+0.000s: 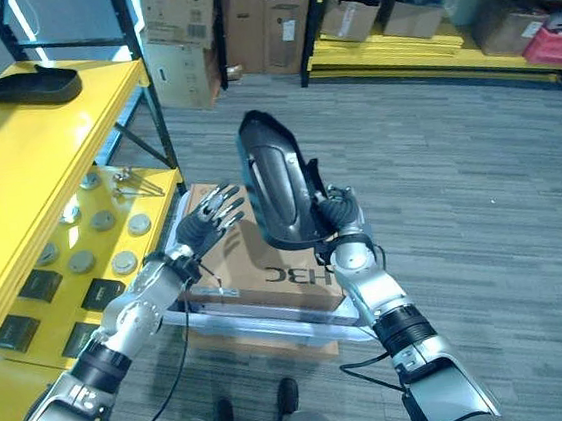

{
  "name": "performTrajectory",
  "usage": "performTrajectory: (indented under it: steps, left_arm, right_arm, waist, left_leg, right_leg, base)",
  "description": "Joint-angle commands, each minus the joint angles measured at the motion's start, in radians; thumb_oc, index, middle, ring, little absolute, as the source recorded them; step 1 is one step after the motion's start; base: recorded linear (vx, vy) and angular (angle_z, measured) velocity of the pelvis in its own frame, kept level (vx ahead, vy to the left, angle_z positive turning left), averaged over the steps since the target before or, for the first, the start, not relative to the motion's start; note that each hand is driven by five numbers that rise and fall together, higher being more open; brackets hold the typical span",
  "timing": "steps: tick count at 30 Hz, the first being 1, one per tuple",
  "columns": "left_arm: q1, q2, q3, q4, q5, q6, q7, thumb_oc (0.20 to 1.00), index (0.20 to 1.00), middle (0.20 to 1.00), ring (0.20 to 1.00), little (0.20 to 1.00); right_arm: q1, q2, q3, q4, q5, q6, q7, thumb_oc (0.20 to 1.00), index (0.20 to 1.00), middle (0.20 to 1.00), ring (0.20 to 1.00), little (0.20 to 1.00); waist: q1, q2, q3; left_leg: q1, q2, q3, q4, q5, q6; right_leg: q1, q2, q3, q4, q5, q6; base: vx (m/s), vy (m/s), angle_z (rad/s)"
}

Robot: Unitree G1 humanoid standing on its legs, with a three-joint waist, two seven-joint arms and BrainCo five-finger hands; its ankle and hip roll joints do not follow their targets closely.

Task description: Move parts from the plastic box to the shelf.

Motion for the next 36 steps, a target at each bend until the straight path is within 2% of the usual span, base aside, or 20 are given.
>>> performTrajectory:
  steps: [1, 6, 7, 9, 13, 15, 20, 24, 31, 36]
  left_arm:
    - [-0.028, -0.01, -0.037, 0.079, -0.042, -0.028, 0.056, 1.0, 1.0, 1.0, 1.0, 1.0]
    - [-0.076, -0.025, -0.035, 0.117, 0.0, 0.0, 0.074, 1.0, 1.0, 1.0, 1.0, 1.0]
    - [-0.109, -0.038, -0.045, 0.145, 0.03, 0.063, 0.089, 1.0, 1.0, 1.0, 1.0, 1.0]
    - [-0.116, -0.04, -0.055, 0.154, 0.043, 0.093, 0.106, 1.0, 1.0, 1.0, 1.0, 1.0]
    - [-0.123, -0.037, -0.071, 0.193, 0.092, 0.113, 0.104, 1.0, 1.0, 1.0, 1.0, 1.0]
    - [-0.131, -0.03, -0.088, 0.213, 0.132, 0.148, 0.075, 1.0, 1.0, 1.0, 1.0, 1.0]
    - [-0.144, -0.03, -0.131, 0.182, 0.115, 0.189, 0.068, 1.0, 1.0, 1.0, 1.0, 1.0]
    - [-0.15, -0.049, -0.168, 0.171, 0.094, 0.176, 0.058, 1.0, 1.0, 1.0, 1.0, 1.0]
    - [-0.147, -0.072, -0.17, 0.158, 0.027, 0.079, 0.088, 1.0, 1.0, 1.0, 1.0, 1.0]
    - [-0.147, -0.023, -0.113, 0.093, 0.017, 0.061, 0.083, 1.0, 1.0, 1.0, 1.0, 1.0]
  right_arm:
    - [-0.122, -0.009, -0.017, 0.02, -0.052, -0.05, 0.041, 0.2, 0.2, 0.2, 0.2, 0.2]
    - [-0.135, 0.009, 0.018, 0.037, -0.061, -0.05, 0.055, 0.2, 0.2, 0.2, 0.2, 0.2]
    - [-0.153, 0.02, 0.035, 0.064, -0.067, -0.061, 0.07, 0.2, 0.2, 0.2, 0.2, 0.2]
    - [-0.159, 0.023, 0.041, 0.065, -0.066, -0.058, 0.072, 0.2, 0.2, 0.2, 0.2, 0.2]
    - [-0.165, 0.023, 0.052, 0.069, -0.062, -0.056, 0.08, 0.2, 0.2, 0.2, 0.2, 0.2]
    - [-0.17, 0.025, 0.063, 0.065, -0.065, -0.044, 0.087, 0.2, 0.2, 0.2, 0.2, 0.2]
    - [-0.173, 0.034, 0.087, 0.077, -0.084, -0.044, 0.091, 0.2, 0.2, 0.2, 0.2, 0.2]
    - [-0.189, 0.047, 0.125, 0.1, -0.095, -0.041, 0.121, 0.2, 0.2, 0.2, 0.2, 0.2]
    - [-0.191, 0.059, 0.156, 0.111, -0.104, -0.025, 0.14, 0.2, 0.2, 0.2, 0.2, 0.2]
    - [-0.193, 0.049, 0.17, 0.101, -0.091, -0.004, 0.127, 0.2, 0.2, 0.2, 0.2, 0.2]
  waist:
    - [0.039, -0.01, -0.106]
    - [0.026, -0.007, -0.116]
    - [0.02, -0.003, -0.124]
    - [0.019, -0.001, -0.126]
    - [0.015, 0.0, -0.13]
    - [0.013, 0.004, -0.133]
    - [0.013, 0.009, -0.13]
    - [0.013, 0.009, -0.135]
    - [0.012, 0.009, -0.134]
    - [0.025, 0.013, -0.13]
  left_leg:
    - [-0.028, 0.083, 0.019, -0.038, -0.018, -0.064]
    - [-0.022, 0.084, 0.029, -0.041, -0.019, -0.064]
    - [-0.015, 0.082, 0.029, -0.047, -0.019, -0.064]
    - [-0.014, 0.081, 0.03, -0.048, -0.02, -0.064]
    - [-0.012, 0.079, 0.03, -0.05, -0.022, -0.064]
    - [-0.009, 0.077, 0.028, -0.052, -0.023, -0.062]
    - [-0.007, 0.074, 0.024, -0.054, -0.024, -0.059]
    - [-0.004, 0.071, 0.023, -0.056, -0.025, -0.059]
    - [-0.003, 0.07, 0.021, -0.056, -0.025, -0.06]
    - [0.002, 0.07, 0.016, -0.054, -0.024, -0.063]
  right_leg:
    - [0.068, -0.1, -0.008, 0.004, -0.111, 0.13]
    - [0.069, -0.1, -0.002, 0.003, -0.114, 0.134]
    - [0.069, -0.1, 0.0, 0.002, -0.115, 0.138]
    - [0.07, -0.1, 0.002, 0.001, -0.115, 0.139]
    - [0.07, -0.1, 0.003, 0.001, -0.116, 0.141]
    - [0.07, -0.101, 0.005, 0.0, -0.117, 0.144]
    - [0.072, -0.103, 0.002, 0.0, -0.115, 0.146]
    - [0.074, -0.104, -0.002, 0.001, -0.115, 0.147]
    - [0.075, -0.106, -0.004, 0.005, -0.116, 0.148]
    - [0.081, -0.107, -0.013, 0.012, -0.12, 0.146]
  base:
    - [0.02, 0.007, -0.17]
    - [0.02, 0.003, -0.08]
    - [0.0, 0.0, 0.0]
    - [0.02, 0.005, -0.01]
    - [0.0, 0.0, 0.0]
    - [0.0, 0.0, 0.0]
    - [0.0, 0.0, 0.0]
    - [0.02, 0.001, 0.0]
    - [0.0, 0.0, 0.0]
    - [0.0, 0.0, 0.0]
